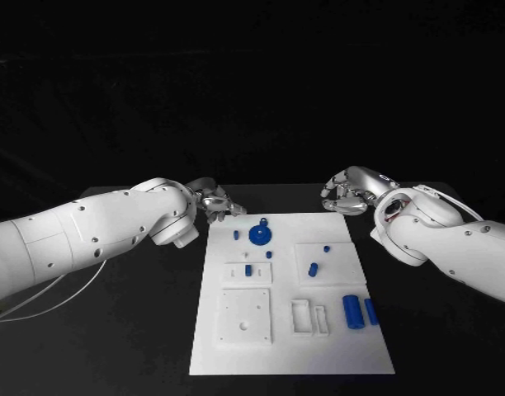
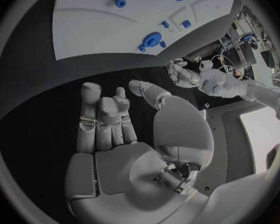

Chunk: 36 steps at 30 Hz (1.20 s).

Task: Assemble the parts on the task board

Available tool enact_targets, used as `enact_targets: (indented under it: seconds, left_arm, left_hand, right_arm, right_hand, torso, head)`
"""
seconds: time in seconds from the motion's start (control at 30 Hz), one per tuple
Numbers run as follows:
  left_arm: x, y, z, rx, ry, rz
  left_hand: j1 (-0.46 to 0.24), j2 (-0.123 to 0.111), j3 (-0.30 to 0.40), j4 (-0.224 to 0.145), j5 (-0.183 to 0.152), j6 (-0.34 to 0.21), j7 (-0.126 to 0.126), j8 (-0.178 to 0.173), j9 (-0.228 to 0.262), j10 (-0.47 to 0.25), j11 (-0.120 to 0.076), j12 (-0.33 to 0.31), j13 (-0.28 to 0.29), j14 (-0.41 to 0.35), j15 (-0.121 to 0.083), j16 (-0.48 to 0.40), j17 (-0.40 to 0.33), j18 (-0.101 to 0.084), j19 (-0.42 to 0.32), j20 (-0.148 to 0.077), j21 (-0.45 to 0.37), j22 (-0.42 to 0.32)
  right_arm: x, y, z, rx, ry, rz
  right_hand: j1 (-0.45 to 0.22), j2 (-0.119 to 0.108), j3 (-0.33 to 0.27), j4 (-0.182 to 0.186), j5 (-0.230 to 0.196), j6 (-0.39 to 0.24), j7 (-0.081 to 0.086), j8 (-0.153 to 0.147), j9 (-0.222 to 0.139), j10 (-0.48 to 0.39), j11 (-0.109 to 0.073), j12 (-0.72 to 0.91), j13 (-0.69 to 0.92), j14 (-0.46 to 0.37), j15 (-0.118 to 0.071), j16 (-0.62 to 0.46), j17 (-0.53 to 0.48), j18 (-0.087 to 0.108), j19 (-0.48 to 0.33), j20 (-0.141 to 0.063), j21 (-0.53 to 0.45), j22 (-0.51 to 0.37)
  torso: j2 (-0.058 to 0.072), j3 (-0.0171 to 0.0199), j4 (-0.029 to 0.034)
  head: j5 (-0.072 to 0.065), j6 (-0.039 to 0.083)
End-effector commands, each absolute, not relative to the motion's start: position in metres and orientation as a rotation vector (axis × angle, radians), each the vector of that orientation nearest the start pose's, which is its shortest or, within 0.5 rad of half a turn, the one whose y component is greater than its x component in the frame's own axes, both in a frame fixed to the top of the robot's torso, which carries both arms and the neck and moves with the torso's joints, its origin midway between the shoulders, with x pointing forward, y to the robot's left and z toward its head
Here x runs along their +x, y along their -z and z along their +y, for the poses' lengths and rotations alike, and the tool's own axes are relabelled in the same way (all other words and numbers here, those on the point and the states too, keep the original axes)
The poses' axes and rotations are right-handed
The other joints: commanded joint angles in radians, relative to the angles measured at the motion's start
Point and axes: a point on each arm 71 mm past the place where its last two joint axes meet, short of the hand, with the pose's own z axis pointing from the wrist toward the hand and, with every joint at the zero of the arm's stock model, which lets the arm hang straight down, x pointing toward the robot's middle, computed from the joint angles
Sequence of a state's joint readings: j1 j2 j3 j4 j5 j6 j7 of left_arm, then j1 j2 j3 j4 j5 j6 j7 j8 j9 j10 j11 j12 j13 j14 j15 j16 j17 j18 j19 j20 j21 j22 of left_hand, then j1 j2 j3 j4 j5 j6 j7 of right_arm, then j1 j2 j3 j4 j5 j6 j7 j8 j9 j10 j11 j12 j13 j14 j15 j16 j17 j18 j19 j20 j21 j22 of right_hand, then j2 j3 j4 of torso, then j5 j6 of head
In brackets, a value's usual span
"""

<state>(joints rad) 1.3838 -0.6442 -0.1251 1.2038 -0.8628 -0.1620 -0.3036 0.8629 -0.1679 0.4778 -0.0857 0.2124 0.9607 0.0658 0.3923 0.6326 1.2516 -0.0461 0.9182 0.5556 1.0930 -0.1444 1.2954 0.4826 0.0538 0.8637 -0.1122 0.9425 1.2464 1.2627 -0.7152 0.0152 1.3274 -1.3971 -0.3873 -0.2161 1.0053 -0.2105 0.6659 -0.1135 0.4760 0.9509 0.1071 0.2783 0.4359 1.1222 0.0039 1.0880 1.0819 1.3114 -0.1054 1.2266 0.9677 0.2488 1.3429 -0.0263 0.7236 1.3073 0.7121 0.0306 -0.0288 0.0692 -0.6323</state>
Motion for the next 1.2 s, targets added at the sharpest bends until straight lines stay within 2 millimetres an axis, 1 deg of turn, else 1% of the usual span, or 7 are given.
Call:
enact_targets:
  seconds: [0.03, 0.3, 0.37, 0.43, 0.5, 0.7, 1.2]
  left_arm:
    - [0.570, 0.158, 0.208, -0.390, 0.577, 2.023]
    - [0.588, 0.157, 0.214, -0.385, 0.509, 2.095]
    - [0.591, 0.158, 0.214, -0.387, 0.496, 2.103]
    - [0.594, 0.157, 0.214, -0.393, 0.491, 2.097]
    - [0.597, 0.157, 0.214, -0.381, 0.471, 2.095]
    - [0.603, 0.160, 0.215, -0.342, 0.444, 2.151]
    - [0.611, 0.165, 0.209, -0.349, 0.454, 2.221]
  left_hand:
    - [-0.012, 0.006, -0.003, 0.001, -0.012, -0.015, 0.006, -0.009, -0.005, -0.010, 0.006, -0.014, -0.005, -0.011, 0.007, -0.012, -0.004, -0.021, -0.011, -0.102, -0.012, -0.004]
    - [-0.039, 0.007, -0.001, 0.026, -0.032, -0.049, 0.021, -0.027, -0.014, -0.030, 0.020, -0.040, -0.013, -0.034, 0.022, -0.031, -0.009, -0.031, -0.032, -0.098, -0.033, -0.006]
    - [-0.053, 0.008, -0.004, 0.038, -0.084, -0.057, 0.025, -0.030, -0.016, -0.039, 0.024, -0.047, -0.014, -0.044, 0.028, -0.036, -0.009, -0.034, -0.041, -0.096, -0.040, -0.005]
    - [-0.057, 0.005, -0.003, 0.045, -0.106, -0.061, 0.026, -0.031, -0.017, -0.041, 0.026, -0.049, -0.013, -0.047, 0.030, -0.037, -0.008, -0.034, -0.045, -0.095, -0.043, -0.004]
    - [-0.088, -0.017, -0.009, 0.077, -0.162, -0.044, 0.022, -0.021, -0.013, -0.041, 0.022, -0.050, -0.012, -0.049, 0.030, -0.037, -0.007, -0.034, -0.046, -0.095, -0.047, -0.003]
    - [-0.103, -0.036, 0.000, 0.122, -0.163, -0.027, 0.015, -0.011, -0.009, -0.041, 0.016, -0.052, -0.009, -0.051, 0.027, -0.033, -0.003, -0.031, -0.046, -0.098, -0.047, 0.002]
    - [-0.075, 0.035, -0.029, 0.115, -0.157, -0.021, 0.015, -0.010, -0.010, -0.048, 0.016, -0.057, -0.003, -0.059, 0.029, -0.036, 0.001, -0.034, -0.055, -0.096, -0.052, 0.013]
  right_arm:
    - [0.542, 0.142, -0.202, 0.060, -0.544, 1.547]
    - [0.542, 0.143, -0.202, 0.060, -0.541, 1.554]
    - [0.542, 0.143, -0.201, 0.059, -0.540, 1.558]
    - [0.542, 0.143, -0.201, 0.058, -0.540, 1.559]
    - [0.542, 0.143, -0.200, 0.058, -0.542, 1.558]
    - [0.542, 0.143, -0.198, 0.053, -0.546, 1.563]
    - [0.542, 0.145, -0.192, 0.039, -0.555, 1.586]
  right_hand:
    - [-0.006, 0.000, -0.004, 0.000, -0.006, -0.025, 0.018, -0.005, -0.002, 0.000, 0.007, 0.002, -0.001, 0.002, 0.006, -0.004, 0.002, 0.013, 0.004, -0.006, -0.005, 0.013]
    - [-0.009, 0.000, -0.006, 0.003, -0.008, -0.028, 0.019, -0.007, -0.002, 0.000, 0.008, 0.003, -0.001, 0.002, 0.007, -0.004, 0.002, 0.013, 0.004, -0.006, -0.005, 0.013]
    - [-0.010, 0.000, -0.007, 0.004, -0.008, -0.028, 0.019, -0.007, -0.002, 0.000, 0.008, 0.003, -0.001, 0.002, 0.007, -0.004, 0.002, 0.013, 0.004, -0.006, -0.006, 0.013]
    - [-0.010, 0.000, -0.007, 0.005, -0.008, -0.028, 0.019, -0.007, -0.002, 0.000, 0.008, 0.003, -0.001, 0.002, 0.007, -0.004, 0.002, 0.013, 0.004, -0.006, -0.006, 0.013]
    - [-0.011, 0.001, -0.007, 0.006, -0.008, -0.028, 0.019, -0.006, -0.002, 0.000, 0.008, 0.003, -0.001, 0.002, 0.007, -0.004, 0.002, 0.013, 0.004, -0.006, -0.006, 0.013]
    - [-0.011, 0.001, -0.007, 0.006, -0.007, -0.028, 0.019, -0.006, -0.002, 0.000, 0.008, 0.003, -0.002, 0.002, 0.007, -0.004, 0.002, 0.013, 0.004, -0.006, -0.006, 0.013]
    - [-0.011, 0.003, -0.007, 0.008, -0.003, -0.026, 0.019, -0.005, -0.001, -0.001, 0.008, 0.003, -0.002, 0.002, 0.007, -0.004, 0.002, 0.013, 0.004, -0.006, -0.006, 0.013]
  torso:
    - [0.002, -0.0018, -0.0021]
    - [0.002, -0.0005, -0.0007]
    - [0.003, -0.0007, -0.0009]
    - [0.003, -0.0010, -0.0010]
    - [0.003, -0.0011, -0.0010]
    - [0.004, -0.0016, -0.0020]
    - [0.004, -0.0004, -0.0033]
  head:
    - [-0.002, 0.001]
    - [-0.005, -0.002]
    - [-0.006, -0.003]
    - [-0.006, -0.003]
    - [-0.006, -0.002]
    - [-0.005, -0.002]
    - [-0.005, -0.008]
